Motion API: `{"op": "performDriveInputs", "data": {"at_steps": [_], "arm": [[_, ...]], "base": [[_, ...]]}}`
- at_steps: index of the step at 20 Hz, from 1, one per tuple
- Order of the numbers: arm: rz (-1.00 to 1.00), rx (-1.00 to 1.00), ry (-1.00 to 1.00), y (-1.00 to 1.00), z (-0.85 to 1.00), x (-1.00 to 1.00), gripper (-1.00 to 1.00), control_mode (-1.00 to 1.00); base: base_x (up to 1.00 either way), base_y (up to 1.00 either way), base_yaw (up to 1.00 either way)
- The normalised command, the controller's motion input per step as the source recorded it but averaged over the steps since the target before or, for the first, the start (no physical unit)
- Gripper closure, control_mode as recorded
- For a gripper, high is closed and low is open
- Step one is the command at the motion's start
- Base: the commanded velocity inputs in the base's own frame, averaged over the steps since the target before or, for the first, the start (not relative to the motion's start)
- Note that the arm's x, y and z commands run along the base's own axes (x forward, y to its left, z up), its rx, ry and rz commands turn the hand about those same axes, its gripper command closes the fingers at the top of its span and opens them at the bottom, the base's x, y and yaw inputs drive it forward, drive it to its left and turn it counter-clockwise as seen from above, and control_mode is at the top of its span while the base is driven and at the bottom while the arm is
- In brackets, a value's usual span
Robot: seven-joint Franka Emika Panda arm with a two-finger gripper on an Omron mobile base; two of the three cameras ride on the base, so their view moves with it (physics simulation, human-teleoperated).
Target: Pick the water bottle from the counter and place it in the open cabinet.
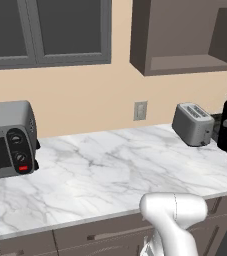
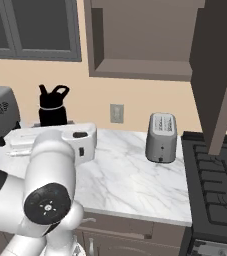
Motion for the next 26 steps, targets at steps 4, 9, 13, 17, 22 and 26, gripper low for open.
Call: {"op": "performDriveInputs", "data": {"at_steps": [4,9,13,17,22,26], "arm": [[-0.3,0.18,-0.01,0.0,0.0,0.19,1.0,-1.0],[-0.28,0.01,0.0,0.0,0.0,0.22,1.0,-1.0],[-0.21,0.0,0.01,0.0,0.0,0.17,1.0,-1.0],[-0.13,0.0,0.01,-0.11,0.01,0.02,1.0,-1.0],[-0.07,0.0,0.0,-0.17,0.09,0.0,1.0,-1.0],[-0.04,0.0,0.0,-0.18,0.14,0.0,1.0,-1.0]], "base": [[0.0,0.0,0.0],[0.0,0.0,0.0],[0.0,0.0,0.0],[0.0,0.0,0.0],[0.0,0.0,0.0],[0.0,0.0,0.0]]}}
